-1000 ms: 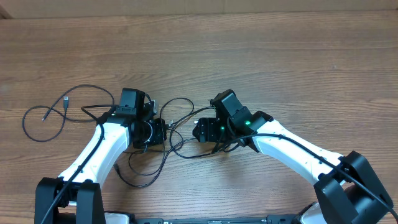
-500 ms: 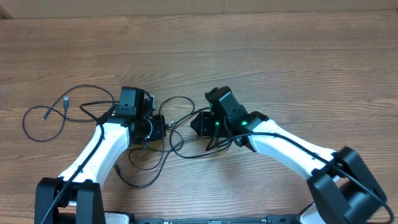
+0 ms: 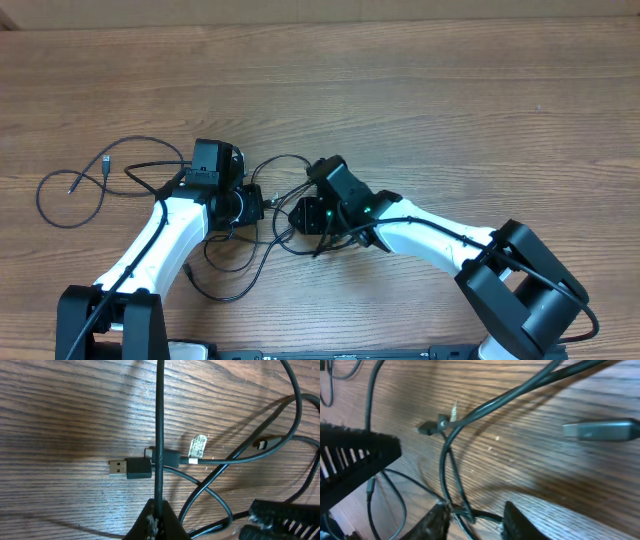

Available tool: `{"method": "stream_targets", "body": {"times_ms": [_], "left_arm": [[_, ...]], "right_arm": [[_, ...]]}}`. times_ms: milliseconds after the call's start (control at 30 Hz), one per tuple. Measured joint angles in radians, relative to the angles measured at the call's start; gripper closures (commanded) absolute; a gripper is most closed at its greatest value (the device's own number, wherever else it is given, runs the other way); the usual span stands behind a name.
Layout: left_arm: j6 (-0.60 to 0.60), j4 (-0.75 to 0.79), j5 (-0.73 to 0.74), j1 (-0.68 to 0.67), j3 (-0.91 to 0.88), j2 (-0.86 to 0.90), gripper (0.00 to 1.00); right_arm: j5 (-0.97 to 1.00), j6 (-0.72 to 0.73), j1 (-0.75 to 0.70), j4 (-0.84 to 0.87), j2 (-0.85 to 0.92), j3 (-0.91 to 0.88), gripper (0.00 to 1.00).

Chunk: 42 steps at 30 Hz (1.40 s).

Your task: Untangle cables

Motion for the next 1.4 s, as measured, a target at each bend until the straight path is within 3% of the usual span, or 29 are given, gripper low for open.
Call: {"method": "stream_targets", "body": {"times_ms": [600, 700, 733, 767, 1033, 1400], "left_arm": [[0.0, 0.0, 0.033, 0.0, 0.0, 0.0, 0.96], [0.0, 0.0, 0.04, 0.0, 0.0, 0.0, 0.96], [0.0, 0.0, 0.041, 0.0, 0.0, 0.0, 0.96], [0.0, 0.0, 0.043, 0.0, 0.0, 0.0, 0.96], [0.0, 0.0, 0.051, 0.0, 0.0, 0.0, 0.96], [0.0, 0.003, 0.052, 0.0, 0.0, 0.0, 0.96]], "right_arm": [[0.054, -0.013, 0.031, 0.077, 0.025, 0.0, 0.72], [0.055, -0.015, 0.031, 0.093, 0.035, 0.0, 0.63], [0.054, -0.016, 0.031, 0.094, 0.037, 0.0, 0.48], [0.053, -0.019, 0.031, 0.093, 0.039, 0.0, 0.46], [0.024, -0.018, 0.029, 0.096, 0.042, 0.0, 0.72], [0.1, -0.016, 0.053, 0.112, 0.055, 0.0, 0.82]]}}
